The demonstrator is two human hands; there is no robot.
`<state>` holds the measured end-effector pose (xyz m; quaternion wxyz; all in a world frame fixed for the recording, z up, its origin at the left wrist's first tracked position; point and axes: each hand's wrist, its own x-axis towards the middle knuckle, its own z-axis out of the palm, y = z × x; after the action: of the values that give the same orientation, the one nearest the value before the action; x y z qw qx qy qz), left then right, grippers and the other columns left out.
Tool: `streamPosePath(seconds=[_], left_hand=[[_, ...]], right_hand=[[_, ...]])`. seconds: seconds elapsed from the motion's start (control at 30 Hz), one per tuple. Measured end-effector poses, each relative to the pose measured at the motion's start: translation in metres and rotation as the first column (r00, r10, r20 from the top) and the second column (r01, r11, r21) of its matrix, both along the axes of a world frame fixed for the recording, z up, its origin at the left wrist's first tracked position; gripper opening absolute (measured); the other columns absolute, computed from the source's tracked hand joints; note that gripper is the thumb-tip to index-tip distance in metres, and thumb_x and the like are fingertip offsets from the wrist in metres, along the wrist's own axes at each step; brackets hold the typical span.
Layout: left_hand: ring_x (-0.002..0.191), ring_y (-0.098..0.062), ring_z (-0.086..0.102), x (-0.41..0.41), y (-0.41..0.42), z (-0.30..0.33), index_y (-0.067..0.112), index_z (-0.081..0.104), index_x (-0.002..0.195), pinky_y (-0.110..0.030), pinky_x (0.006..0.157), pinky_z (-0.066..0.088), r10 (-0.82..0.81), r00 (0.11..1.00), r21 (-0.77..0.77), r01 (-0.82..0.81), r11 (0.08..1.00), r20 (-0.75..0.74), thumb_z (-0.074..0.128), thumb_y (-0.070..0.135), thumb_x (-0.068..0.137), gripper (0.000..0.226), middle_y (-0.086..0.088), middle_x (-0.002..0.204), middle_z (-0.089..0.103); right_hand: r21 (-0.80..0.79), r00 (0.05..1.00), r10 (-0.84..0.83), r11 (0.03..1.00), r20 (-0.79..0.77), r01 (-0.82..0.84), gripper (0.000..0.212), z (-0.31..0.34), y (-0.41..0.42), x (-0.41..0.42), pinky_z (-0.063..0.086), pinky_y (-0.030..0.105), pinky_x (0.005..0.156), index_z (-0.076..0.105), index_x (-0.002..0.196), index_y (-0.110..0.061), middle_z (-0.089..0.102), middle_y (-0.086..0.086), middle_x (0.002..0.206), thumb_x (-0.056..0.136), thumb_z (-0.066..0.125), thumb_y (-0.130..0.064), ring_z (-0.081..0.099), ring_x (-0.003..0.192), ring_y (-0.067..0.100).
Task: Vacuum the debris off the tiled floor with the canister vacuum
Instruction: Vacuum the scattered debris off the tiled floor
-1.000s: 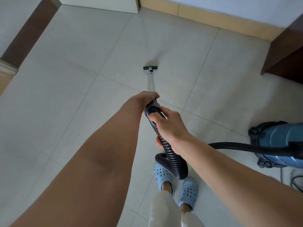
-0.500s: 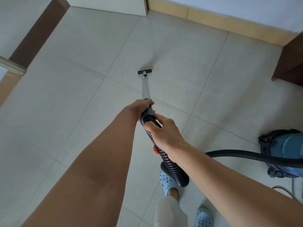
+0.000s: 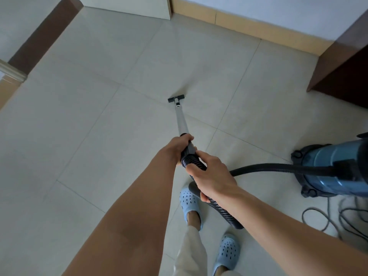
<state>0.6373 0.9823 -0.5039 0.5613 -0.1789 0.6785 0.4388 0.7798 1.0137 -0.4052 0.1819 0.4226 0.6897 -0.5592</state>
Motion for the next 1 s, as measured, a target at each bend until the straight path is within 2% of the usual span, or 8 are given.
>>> streamPosePath(seconds=[0.13, 0.23, 0.43, 0.53, 0.63, 0.73, 0.83, 1.0], left_hand=[[0.055, -0.020, 0.056, 0.032, -0.002, 0.005, 0.001, 0.051, 0.089, -0.030, 0.054, 0.050, 0.059, 0.998, 0.037, -0.059, 0.998, 0.012, 0.054, 0.018, 0.095, 0.018, -0.009, 0.068, 0.056], [0.051, -0.018, 0.054, 0.049, -0.003, 0.008, 0.005, 0.050, 0.078, -0.030, 0.054, 0.048, 0.126, 0.991, 0.098, -0.130, 0.987, 0.052, 0.053, 0.019, 0.095, 0.022, -0.007, 0.063, 0.054], [0.055, -0.019, 0.052, 0.079, 0.002, 0.010, 0.005, 0.049, 0.074, -0.031, 0.058, 0.046, 0.182, 0.979, 0.131, -0.193, 0.972, 0.091, 0.052, 0.019, 0.096, 0.026, -0.008, 0.065, 0.053], [0.052, -0.018, 0.051, 0.092, 0.005, 0.008, 0.006, 0.048, 0.073, -0.027, 0.053, 0.048, 0.231, 0.961, 0.137, -0.252, 0.958, 0.153, 0.053, 0.019, 0.095, 0.025, -0.006, 0.063, 0.052], [0.044, -0.016, 0.052, 0.097, 0.009, 0.005, 0.008, 0.046, 0.076, -0.022, 0.045, 0.049, 0.289, 0.931, 0.158, -0.328, 0.932, 0.224, 0.054, 0.017, 0.093, 0.021, -0.005, 0.062, 0.052], [0.045, -0.017, 0.053, 0.093, 0.014, 0.000, 0.008, 0.046, 0.079, -0.023, 0.045, 0.049, 0.288, 0.930, 0.160, -0.328, 0.931, 0.230, 0.056, 0.018, 0.092, 0.019, -0.005, 0.063, 0.053], [0.049, -0.017, 0.054, 0.081, 0.025, -0.007, 0.007, 0.047, 0.082, -0.024, 0.047, 0.051, 0.287, 0.932, 0.156, -0.325, 0.933, 0.222, 0.057, 0.017, 0.091, 0.017, -0.006, 0.065, 0.052], [0.055, -0.019, 0.052, 0.047, 0.044, -0.012, 0.005, 0.048, 0.084, -0.030, 0.055, 0.049, 0.160, 0.978, 0.094, -0.174, 0.980, 0.135, 0.055, 0.016, 0.093, 0.016, -0.007, 0.065, 0.052]], right_hand=[[0.067, 0.998, 0.062, 0.996, 0.005, -0.062, 0.026, 0.008, 0.000, 0.029, 0.053, 0.031, 0.057, 0.057, 0.115, -0.045, 0.063, -0.005, 0.070, 0.091, 0.052, -0.036, 0.058, 0.039, 0.018], [0.172, 0.985, 0.169, 0.970, 0.023, -0.171, 0.026, 0.015, 0.004, 0.043, 0.060, 0.038, 0.075, 0.058, 0.117, -0.034, 0.071, -0.005, 0.083, 0.092, 0.051, -0.038, 0.063, 0.054, 0.019], [0.282, 0.966, 0.252, 0.923, 0.067, -0.260, 0.024, 0.019, 0.008, 0.069, 0.047, 0.032, 0.069, 0.056, 0.115, -0.028, 0.066, -0.003, 0.085, 0.093, 0.050, -0.036, 0.059, 0.065, 0.025], [0.325, 0.960, 0.267, 0.904, 0.082, -0.279, 0.032, 0.019, 0.010, 0.079, 0.045, 0.033, 0.071, 0.054, 0.124, -0.028, 0.063, -0.003, 0.090, 0.094, 0.050, -0.038, 0.058, 0.074, 0.028], [0.374, 0.953, 0.287, 0.876, 0.101, -0.303, 0.045, 0.016, 0.014, 0.084, 0.040, 0.034, 0.073, 0.048, 0.140, -0.028, 0.067, 0.002, 0.105, 0.096, 0.050, -0.039, 0.061, 0.094, 0.031], [0.396, 0.949, 0.298, 0.862, 0.105, -0.315, 0.049, 0.012, 0.018, 0.081, 0.038, 0.035, 0.074, 0.044, 0.144, -0.028, 0.069, 0.004, 0.119, 0.097, 0.049, -0.040, 0.062, 0.106, 0.033], [0.377, 0.955, 0.279, 0.877, 0.104, -0.298, 0.049, 0.006, 0.027, 0.071, 0.037, 0.034, 0.073, 0.044, 0.145, -0.029, 0.068, 0.004, 0.114, 0.097, 0.049, -0.039, 0.059, 0.098, 0.032], [0.271, 0.983, 0.165, 0.945, 0.084, -0.182, 0.029, -0.012, 0.037, 0.042, 0.047, 0.033, 0.068, 0.054, 0.121, -0.029, 0.064, -0.003, 0.087, 0.094, 0.048, -0.036, 0.061, 0.069, 0.026]])
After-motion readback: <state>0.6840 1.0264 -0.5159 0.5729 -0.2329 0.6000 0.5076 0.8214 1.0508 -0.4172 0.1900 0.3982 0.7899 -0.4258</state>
